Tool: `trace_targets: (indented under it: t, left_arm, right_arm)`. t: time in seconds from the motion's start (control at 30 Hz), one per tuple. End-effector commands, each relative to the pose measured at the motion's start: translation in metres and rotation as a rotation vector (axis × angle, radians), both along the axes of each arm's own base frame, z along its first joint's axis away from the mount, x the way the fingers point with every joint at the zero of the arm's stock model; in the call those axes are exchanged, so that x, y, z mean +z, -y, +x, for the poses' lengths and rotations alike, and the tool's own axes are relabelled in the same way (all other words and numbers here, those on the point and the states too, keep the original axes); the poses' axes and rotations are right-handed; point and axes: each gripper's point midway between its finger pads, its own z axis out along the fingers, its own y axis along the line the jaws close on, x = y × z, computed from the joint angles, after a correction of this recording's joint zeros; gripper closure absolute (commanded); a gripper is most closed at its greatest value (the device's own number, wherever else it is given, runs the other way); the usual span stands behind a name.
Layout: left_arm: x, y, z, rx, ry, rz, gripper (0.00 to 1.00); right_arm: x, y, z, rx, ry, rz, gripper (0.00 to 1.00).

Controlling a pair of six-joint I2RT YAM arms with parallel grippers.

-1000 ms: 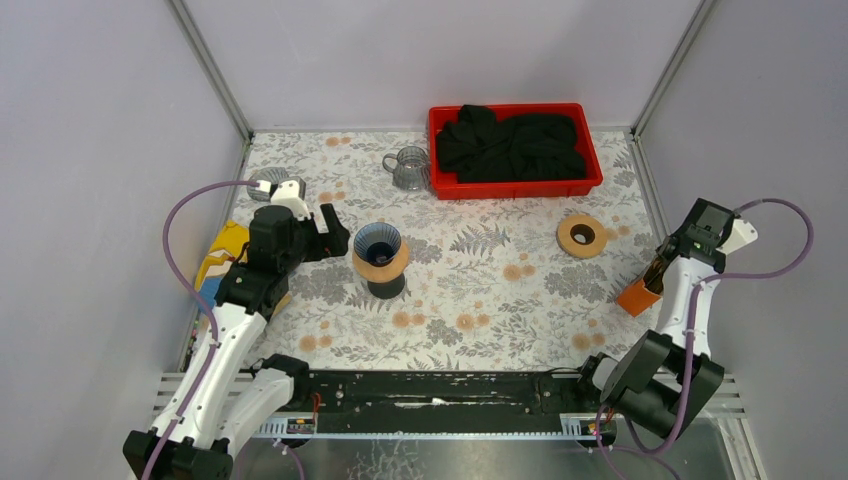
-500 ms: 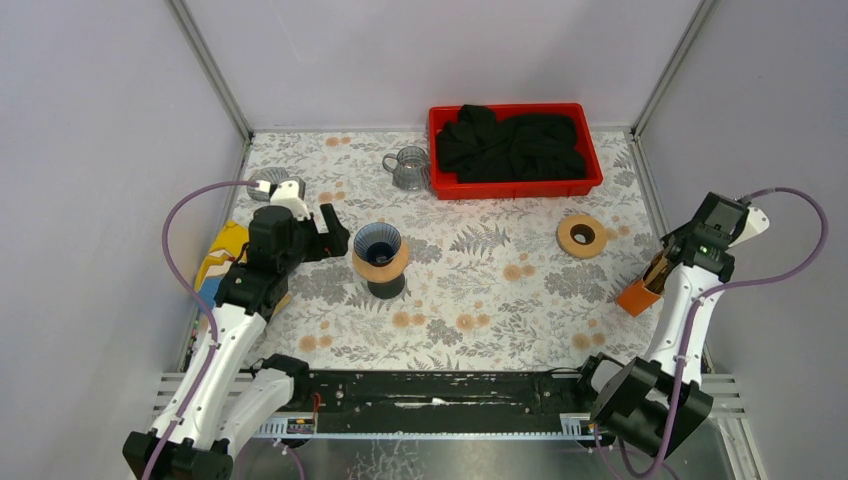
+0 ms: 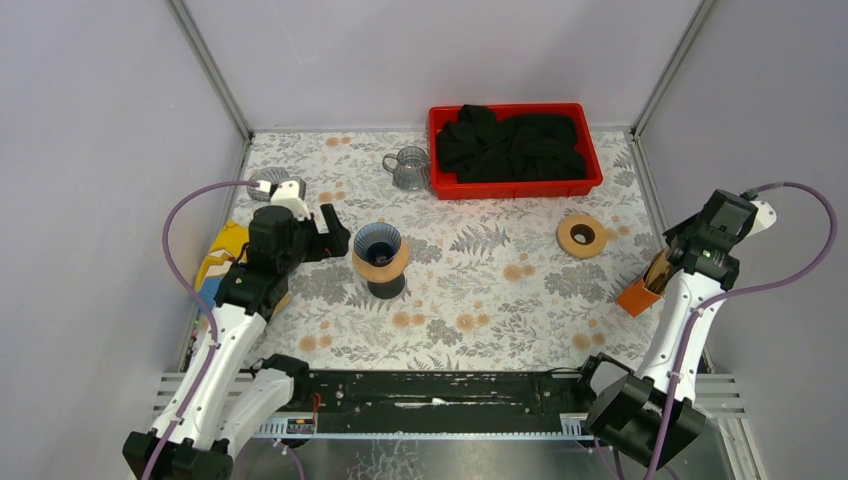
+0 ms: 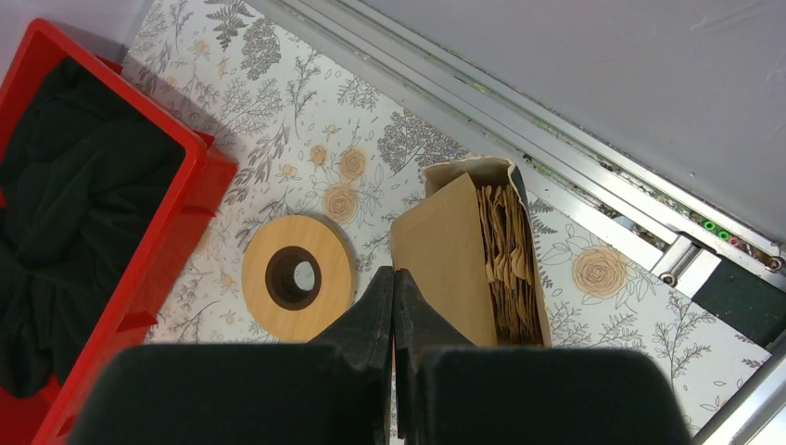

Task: Place the coffee filter in the dripper
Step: Pick up the coffee filter from the coffee filter holder.

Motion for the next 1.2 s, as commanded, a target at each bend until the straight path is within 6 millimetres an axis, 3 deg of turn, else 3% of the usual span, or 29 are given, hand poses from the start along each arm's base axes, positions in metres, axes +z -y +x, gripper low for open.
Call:
trace_targets:
  t: [0.0, 0.17, 0.33, 0.67, 1.03, 1.17]
  left_arm:
    - [0.014, 0.003, 0.007, -0.022, 0.074, -0.005, 0.00]
    - [0.016, 0.005, 0.007, -0.033, 0.080, -0.010, 0.00]
    - [0.018, 0.009, 0.006, -0.054, 0.087, -0.019, 0.00]
    - [0.034, 0.023, 0.000, -0.139, 0.141, -0.065, 0.00]
    - [0.063, 0.058, -0.007, -0.282, 0.148, -0.202, 0.00]
    - [0.068, 0.071, -0.010, -0.329, 0.134, -0.258, 0.00]
  right_arm:
    - [0.041, -0.002, 0.000, 0.025, 0.081, -0.057, 1.00]
    - [0.053, -0.010, 0.002, 0.064, 0.107, -0.047, 1.00]
    - [0.078, -0.020, 0.002, 0.110, 0.159, -0.059, 1.00]
    - [0.114, -0.074, 0.024, 0.385, 0.325, 0.052, 1.00]
    - [0.114, -0.135, 0.048, 0.657, 0.475, 0.256, 1.00]
    - [0.109, -0.170, 0.059, 0.751, 0.482, 0.297, 1.00]
